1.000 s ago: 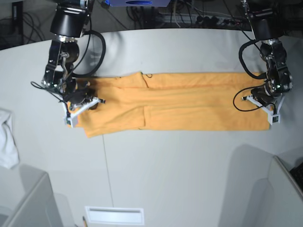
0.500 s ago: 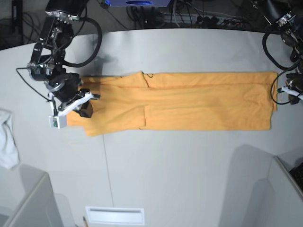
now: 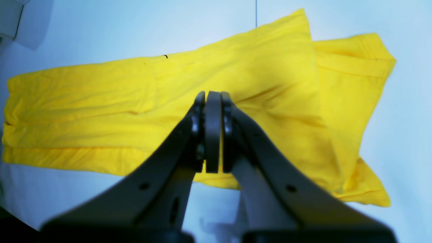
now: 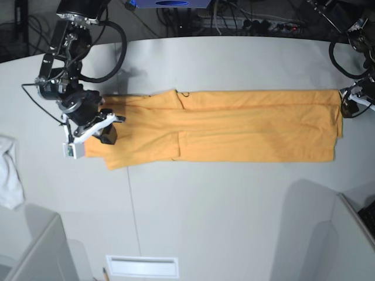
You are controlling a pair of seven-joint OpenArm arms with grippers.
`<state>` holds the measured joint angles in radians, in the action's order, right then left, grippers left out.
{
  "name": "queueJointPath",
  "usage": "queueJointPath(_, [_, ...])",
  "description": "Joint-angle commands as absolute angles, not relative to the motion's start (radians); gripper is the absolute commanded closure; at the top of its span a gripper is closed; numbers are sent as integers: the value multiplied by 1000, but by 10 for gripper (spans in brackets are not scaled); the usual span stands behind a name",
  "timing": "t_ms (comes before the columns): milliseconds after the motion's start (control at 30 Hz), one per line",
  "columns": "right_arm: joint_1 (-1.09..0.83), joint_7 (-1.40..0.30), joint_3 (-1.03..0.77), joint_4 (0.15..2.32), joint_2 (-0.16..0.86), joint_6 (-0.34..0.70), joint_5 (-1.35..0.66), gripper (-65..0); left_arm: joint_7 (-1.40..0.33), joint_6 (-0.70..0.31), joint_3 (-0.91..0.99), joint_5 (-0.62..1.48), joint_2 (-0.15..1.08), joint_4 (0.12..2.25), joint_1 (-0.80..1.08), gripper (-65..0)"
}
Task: Fold the T-shirt properly
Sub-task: 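Grasp the strip's ends with both grippers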
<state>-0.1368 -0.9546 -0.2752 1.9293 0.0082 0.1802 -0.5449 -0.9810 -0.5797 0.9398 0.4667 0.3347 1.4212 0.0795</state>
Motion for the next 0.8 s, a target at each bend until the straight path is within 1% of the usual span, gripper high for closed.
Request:
queueJointPath(0, [-127, -952, -277, 1946, 13, 183, -561, 0, -958, -598, 940, 479, 360, 1395, 56, -561])
queueJointPath(100, [-127, -984, -277, 1946, 13, 183, -561, 0, -957, -615, 883, 486, 390, 1299, 25, -548])
queueJointPath(200, [-130, -986, -277, 1948, 13, 183, -562, 0, -946, -615, 866, 487, 389, 1293, 22, -548])
queueJointPath(267, [-130, -987, -277, 1949, 10, 183, -562, 0, -897, -615, 858, 489, 386, 1287, 18, -548])
queueJointPath(433, [-130, -989, -277, 1949, 8, 183, -562, 0, -858, -608, 766, 481, 387, 1245, -8, -548])
queueJointPath(533, [-133, -989, -277, 1952, 8, 183, -562, 0, -858, -608, 765, 481, 387, 1164, -45, -548])
queueJointPath(700, [-133, -989, -280, 1952, 10, 183, -562, 0, -857, -608, 759, 481, 390, 1101, -53, -546])
queueJointPath(733, [-133, -989, -282, 1952, 10, 183, -562, 0, -857, -608, 759, 481, 390, 1090, -53, -543])
queueJointPath(767, [-133, -989, -283, 1952, 10, 183, -562, 0, -857, -608, 759, 483, 389, 1087, -51, -518])
